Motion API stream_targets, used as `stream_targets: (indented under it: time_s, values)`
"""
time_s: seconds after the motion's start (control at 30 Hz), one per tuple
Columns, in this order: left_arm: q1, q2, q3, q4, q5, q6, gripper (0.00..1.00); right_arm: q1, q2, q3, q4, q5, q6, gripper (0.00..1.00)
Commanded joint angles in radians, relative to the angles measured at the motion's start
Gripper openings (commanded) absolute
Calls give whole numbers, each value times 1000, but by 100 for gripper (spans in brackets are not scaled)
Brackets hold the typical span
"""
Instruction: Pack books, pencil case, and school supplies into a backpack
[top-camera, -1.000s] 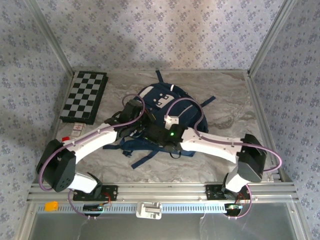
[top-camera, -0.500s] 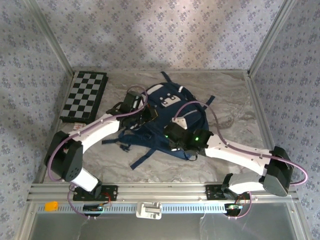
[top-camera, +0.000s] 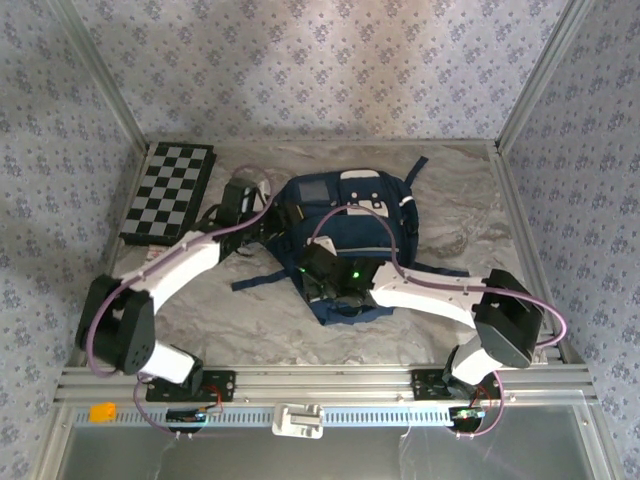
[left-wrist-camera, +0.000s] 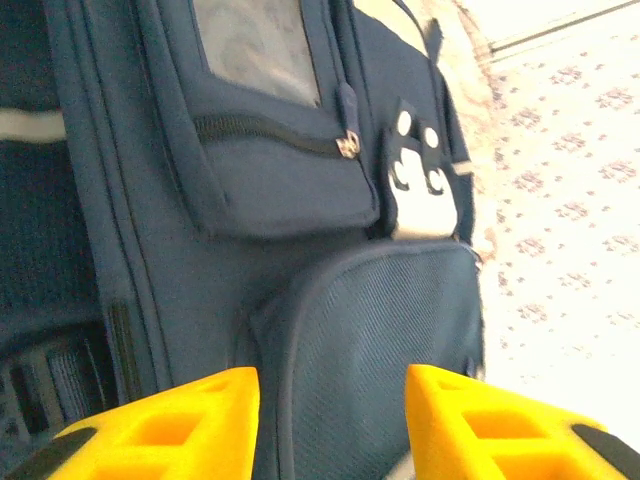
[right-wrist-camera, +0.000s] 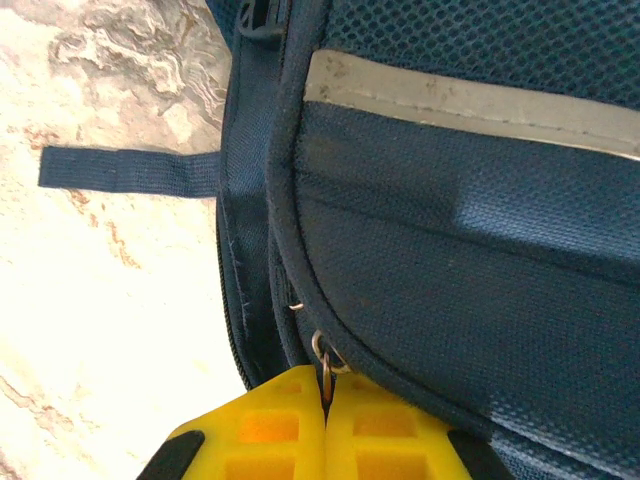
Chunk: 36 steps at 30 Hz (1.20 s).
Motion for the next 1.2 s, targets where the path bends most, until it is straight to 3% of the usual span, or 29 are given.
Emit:
stream_targets:
  time_s: [0.0,0.2,0.33,0.47,0.6,0.97,1.17]
  values:
    - [-24,-63,-134,176,13,-189,44,-8,-47,-30,17,-31,4,0]
    - [-152,-67,-160,157,-76,-274,46,-13,-44,-21,26,-49,-1,0]
    - [-196,-51,-151,82,-167,-321,35,-16,-40,-20,29,-48,1,0]
    - [-200,-38,-148,86,-194,-322,17,-15,-40,-11,-5,-20,18,0]
    - [-178,-36,-103,-1,-233,-249,0,-14,-71,-13,-81,17,38,0]
    - [-7,31,30,-140,-149,20,0,-81,-298,-130,-415,139,69,0]
    - [38,156,192,-139,-40,132,0,-91,-205,-23,-396,119,-9,0]
